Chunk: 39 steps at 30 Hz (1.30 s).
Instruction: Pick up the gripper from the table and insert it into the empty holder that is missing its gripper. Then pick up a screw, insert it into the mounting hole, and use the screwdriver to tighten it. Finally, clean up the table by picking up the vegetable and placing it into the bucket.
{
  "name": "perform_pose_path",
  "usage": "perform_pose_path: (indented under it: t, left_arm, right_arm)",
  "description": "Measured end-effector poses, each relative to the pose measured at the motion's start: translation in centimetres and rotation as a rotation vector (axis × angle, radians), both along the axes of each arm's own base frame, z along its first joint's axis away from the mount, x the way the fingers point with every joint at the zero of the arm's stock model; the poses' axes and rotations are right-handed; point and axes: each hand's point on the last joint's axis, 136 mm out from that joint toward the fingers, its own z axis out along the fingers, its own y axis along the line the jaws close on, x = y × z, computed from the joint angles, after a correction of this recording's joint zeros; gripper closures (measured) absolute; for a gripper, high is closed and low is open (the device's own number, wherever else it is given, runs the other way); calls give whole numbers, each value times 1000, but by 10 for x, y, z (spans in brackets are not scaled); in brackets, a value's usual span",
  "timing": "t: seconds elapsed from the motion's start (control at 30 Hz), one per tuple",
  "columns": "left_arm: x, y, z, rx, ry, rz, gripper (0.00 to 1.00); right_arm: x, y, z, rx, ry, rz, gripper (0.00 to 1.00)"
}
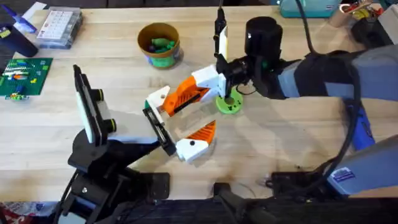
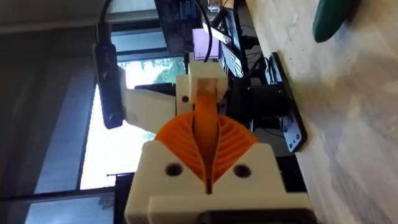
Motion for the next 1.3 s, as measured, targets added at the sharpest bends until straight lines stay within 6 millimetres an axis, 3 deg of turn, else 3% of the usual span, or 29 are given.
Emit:
perform_pose_path:
  t: [0.4,1.3]
  left_arm:
    - [7,4,0,-6,13,45,11]
    - [16,11,-1,-14,26,111,14]
  right_arm:
    - [14,24,-5,-1,15,43,986]
    - [26,37,-8,-20,-14,-46,986]
